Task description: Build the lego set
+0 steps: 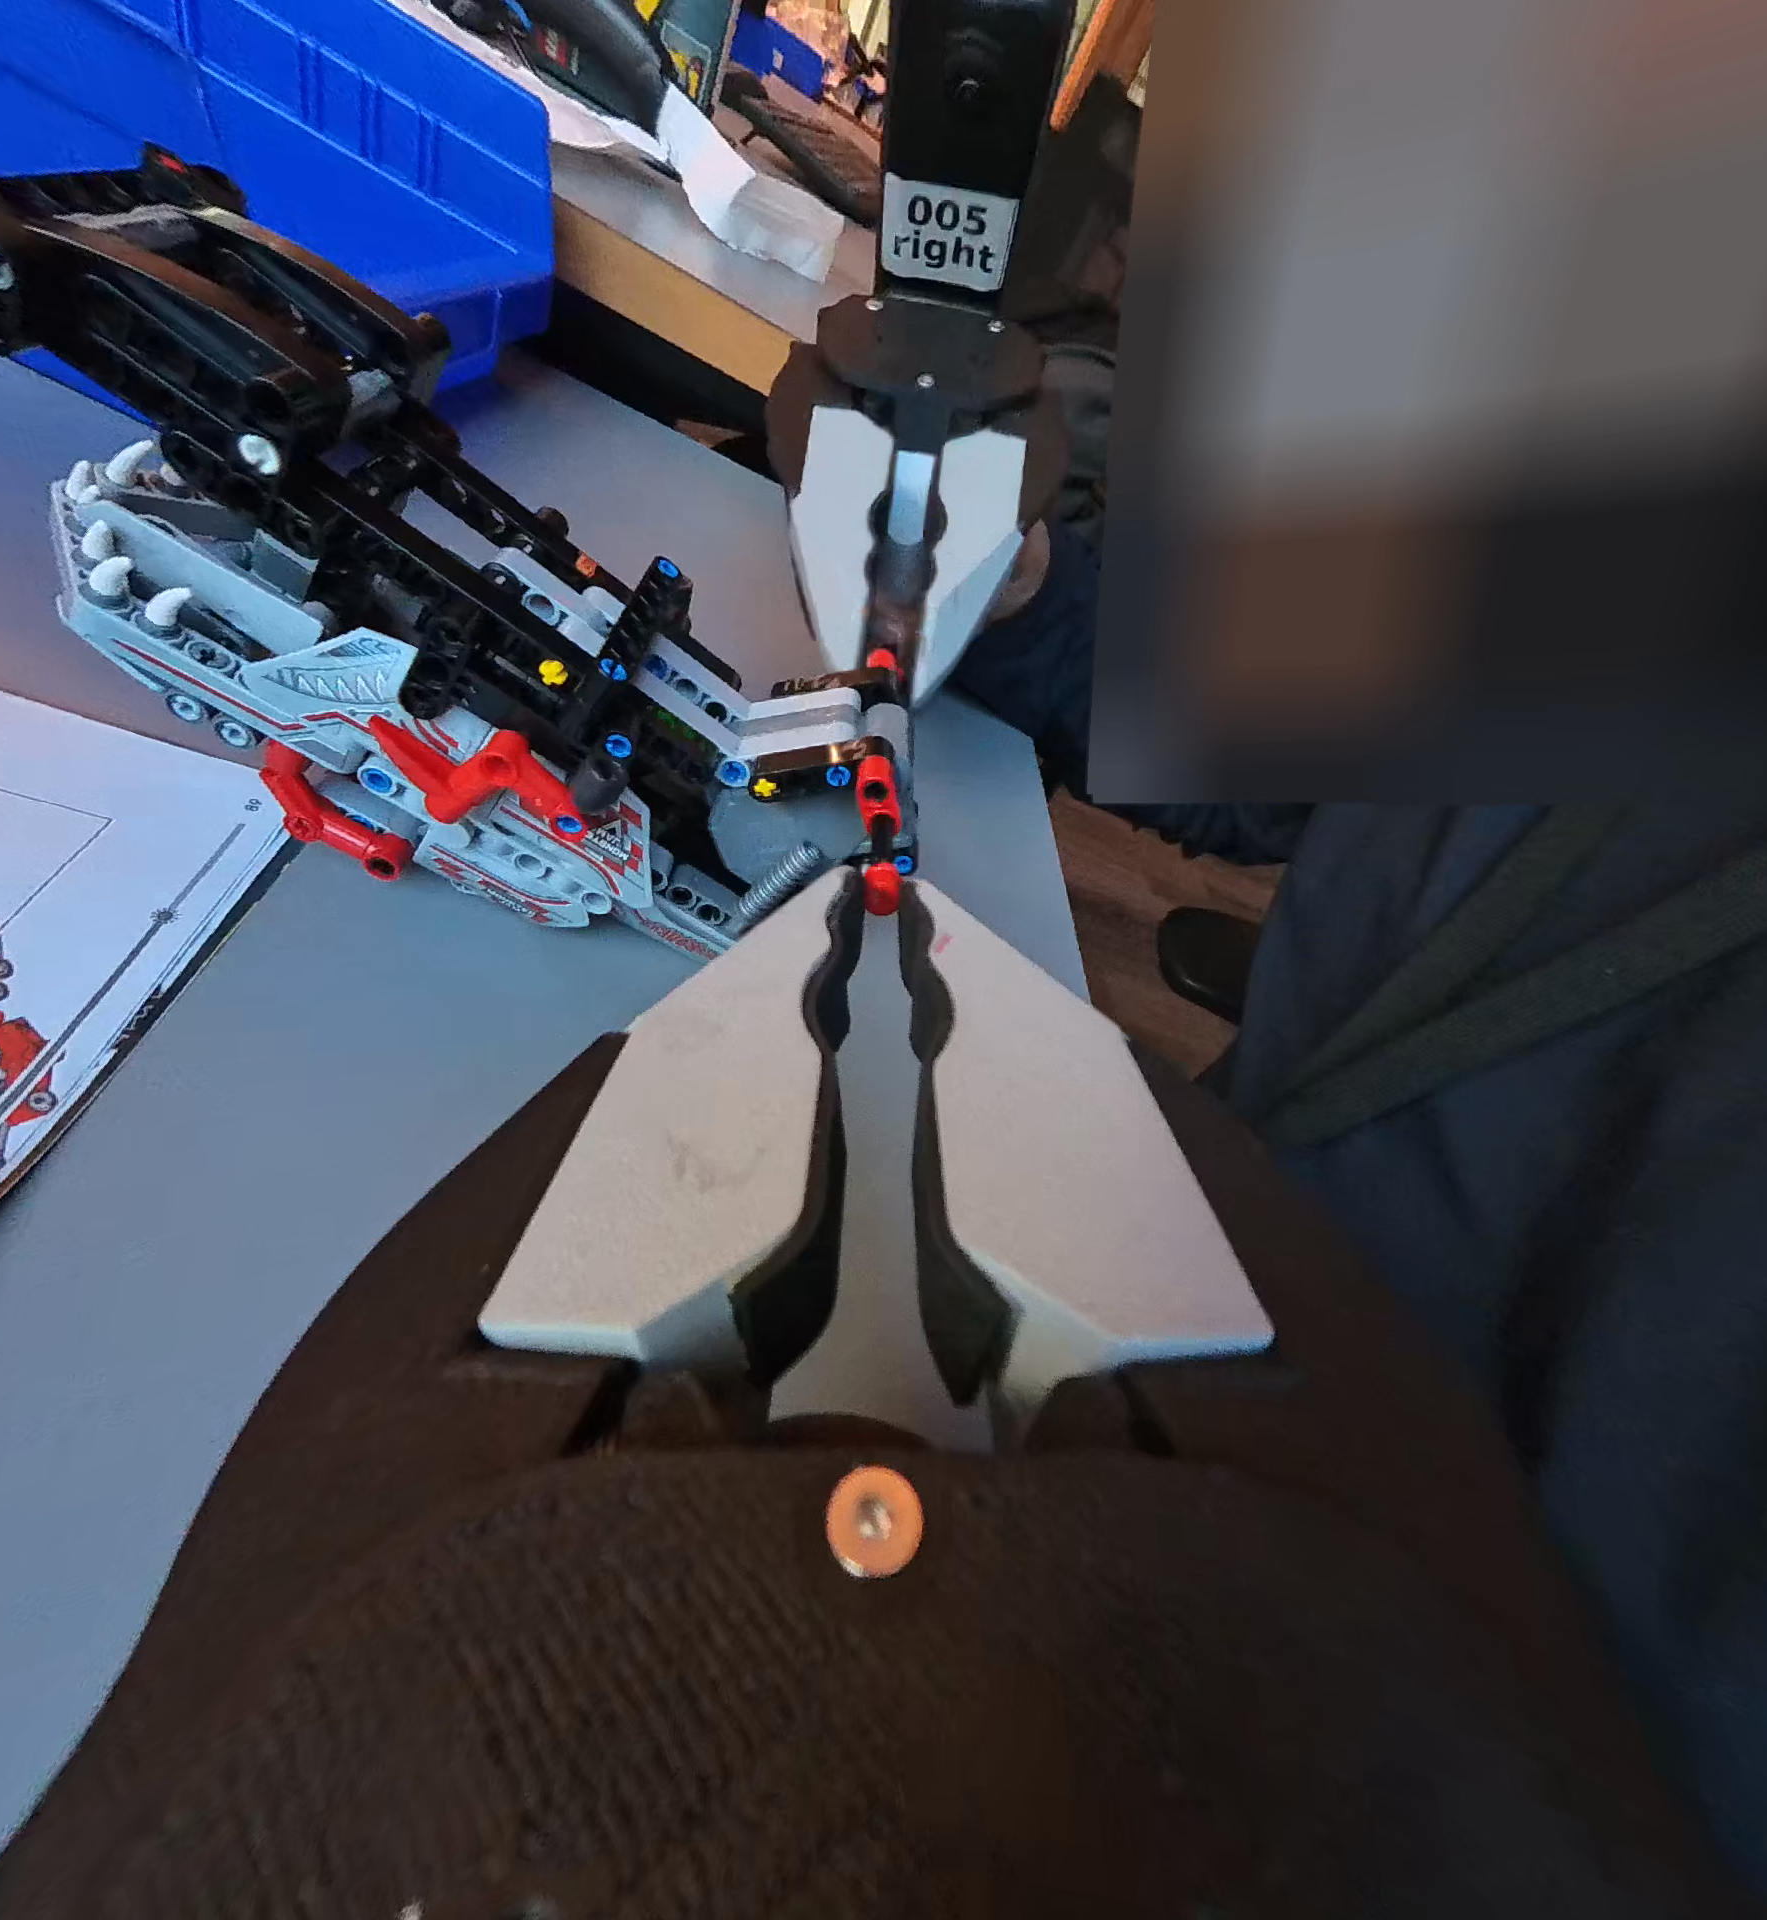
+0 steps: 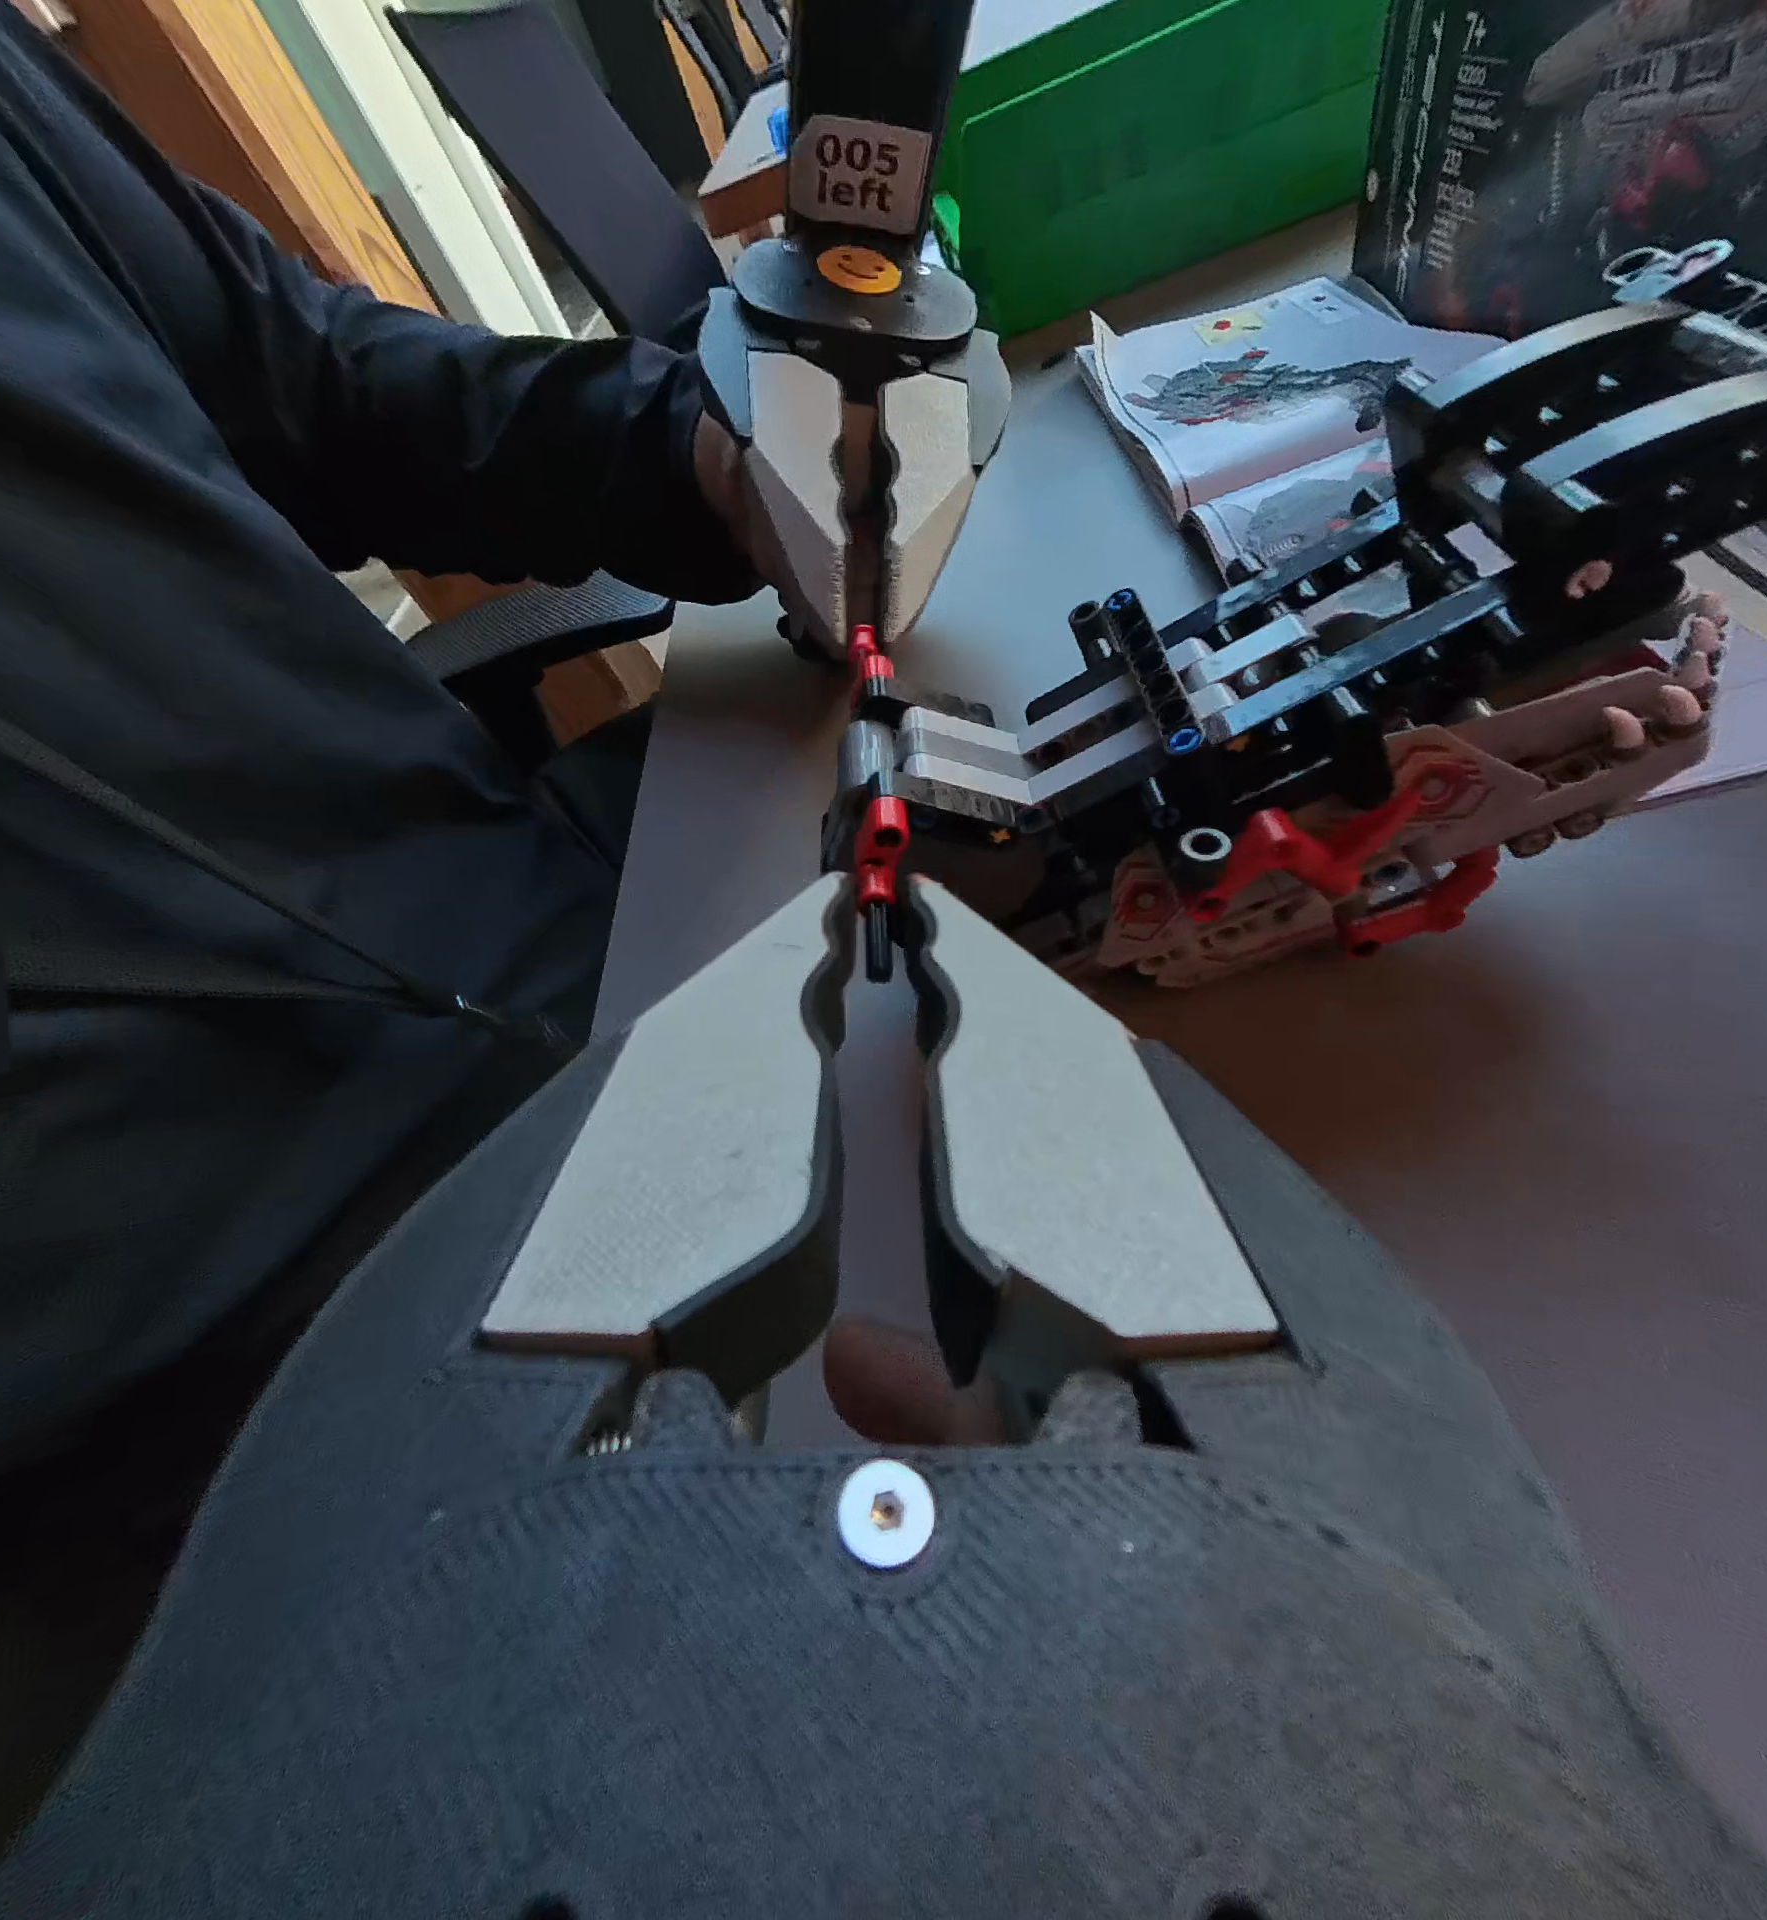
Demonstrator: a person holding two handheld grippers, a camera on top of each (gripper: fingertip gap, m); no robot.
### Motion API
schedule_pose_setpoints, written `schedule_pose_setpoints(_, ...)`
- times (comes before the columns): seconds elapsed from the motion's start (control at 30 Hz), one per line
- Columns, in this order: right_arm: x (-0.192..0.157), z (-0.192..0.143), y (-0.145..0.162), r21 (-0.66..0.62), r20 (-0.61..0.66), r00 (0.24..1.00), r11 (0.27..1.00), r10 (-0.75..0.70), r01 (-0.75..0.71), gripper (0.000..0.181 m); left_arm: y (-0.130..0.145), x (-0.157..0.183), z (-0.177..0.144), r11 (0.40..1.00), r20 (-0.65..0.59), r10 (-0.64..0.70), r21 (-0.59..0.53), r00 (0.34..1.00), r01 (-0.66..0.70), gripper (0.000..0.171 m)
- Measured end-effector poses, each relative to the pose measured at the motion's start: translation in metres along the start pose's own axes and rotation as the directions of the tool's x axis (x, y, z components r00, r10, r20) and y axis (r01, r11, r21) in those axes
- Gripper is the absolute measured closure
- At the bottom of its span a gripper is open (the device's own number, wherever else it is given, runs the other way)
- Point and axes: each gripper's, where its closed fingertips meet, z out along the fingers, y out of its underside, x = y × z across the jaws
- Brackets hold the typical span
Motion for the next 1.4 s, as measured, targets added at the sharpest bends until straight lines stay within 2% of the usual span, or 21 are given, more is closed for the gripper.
schedule_pose_setpoints(0.13,-0.0008,0.0025,0.0024,-0.016,0.005,1.000,1.000,-0.004,0.004,0.177,-0.0013,-0.0028,-0.0005,1.000,0.006,-0.019,0.008,1.000,0.019,0.168)
schedule_pose_setpoints(0.2,0.0019,0.0033,0.0052,-0.028,-0.004,1.000,1.000,0.006,-0.006,0.170,-0.0011,-0.0036,-0.0003,1.000,0.007,-0.025,0.007,1.000,0.025,0.168)
schedule_pose_setpoints(0.33,0.0010,0.0038,0.0032,-0.018,0.003,1.000,1.000,0.001,-0.001,0.179,-0.0001,-0.0025,0.0008,1.000,0.005,-0.018,-0.002,1.000,0.018,0.168)
schedule_pose_setpoints(0.63,0.0022,0.0039,0.0012,-0.009,-0.009,1.000,1.000,0.000,0.000,0.179,-0.0047,-0.0033,0.0009,0.998,0.007,-0.050,0.037,0.999,0.050,0.168)
schedule_pose_setpoints(1.4,-0.0006,0.0070,0.0030,-0.023,0.006,1.000,1.000,0.011,-0.011,0.179,-0.0053,-0.0038,-0.0016,1.000,0.035,0.004,0.020,0.999,-0.005,0.168)
